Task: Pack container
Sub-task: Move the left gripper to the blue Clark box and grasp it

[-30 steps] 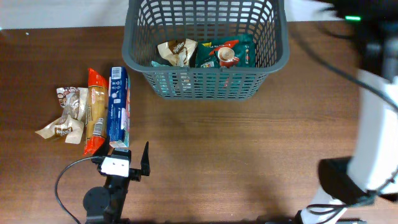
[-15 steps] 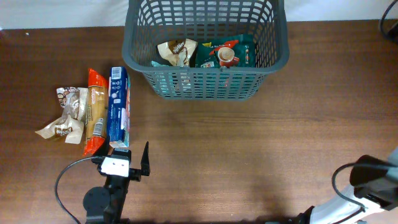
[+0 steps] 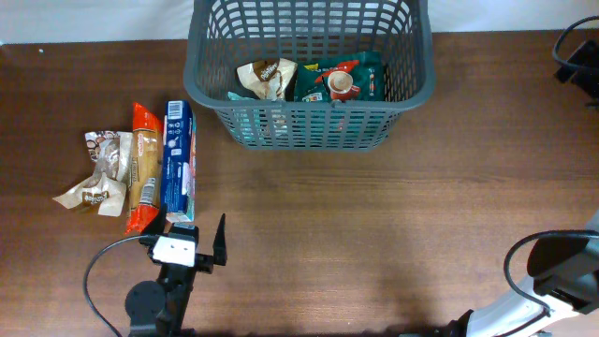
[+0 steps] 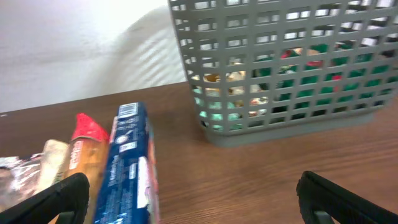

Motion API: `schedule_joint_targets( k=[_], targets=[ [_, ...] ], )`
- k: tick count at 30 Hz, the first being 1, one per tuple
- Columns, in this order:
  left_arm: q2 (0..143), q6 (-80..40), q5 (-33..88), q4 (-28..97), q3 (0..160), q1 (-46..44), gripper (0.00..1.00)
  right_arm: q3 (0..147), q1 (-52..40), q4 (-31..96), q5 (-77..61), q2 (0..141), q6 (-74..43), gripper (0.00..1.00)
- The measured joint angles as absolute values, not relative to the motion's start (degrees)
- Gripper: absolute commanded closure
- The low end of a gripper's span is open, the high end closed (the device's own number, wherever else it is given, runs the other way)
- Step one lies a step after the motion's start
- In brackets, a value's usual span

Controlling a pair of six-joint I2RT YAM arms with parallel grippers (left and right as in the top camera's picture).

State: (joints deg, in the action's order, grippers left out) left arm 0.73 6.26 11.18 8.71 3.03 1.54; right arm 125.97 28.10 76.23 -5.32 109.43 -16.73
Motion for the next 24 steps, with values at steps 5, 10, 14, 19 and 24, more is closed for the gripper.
schedule_joint_targets(
  k=[5,10,14,19,24],
  targets=[
    [0.73,-1.15,18.35,9.26,3.49,1.54,0.01,125.97,28.1,76.29,-5.48,109.43,-16.73,0.01],
    [0.73,-10.66,32.42,8.91,5.65,1.54,0.01,125.97,28.1,76.31,-5.48,109.43,-16.71,0.01],
    [0.73,-13.85,46.83,8.56,6.44,1.54,0.01,125.97,28.1,76.31,-5.48,109.43,-16.73,0.01],
    [0.73,-16.73,61.52,9.23,6.44,1.5,0.01,125.97,28.1,76.29,-5.48,109.43,-16.71,0.01],
    [0.73,-24.08,59.75,9.87,6.55,1.5,0.01,125.97,28.1,76.31,-5.48,109.43,-16.73,0.01]
  ],
)
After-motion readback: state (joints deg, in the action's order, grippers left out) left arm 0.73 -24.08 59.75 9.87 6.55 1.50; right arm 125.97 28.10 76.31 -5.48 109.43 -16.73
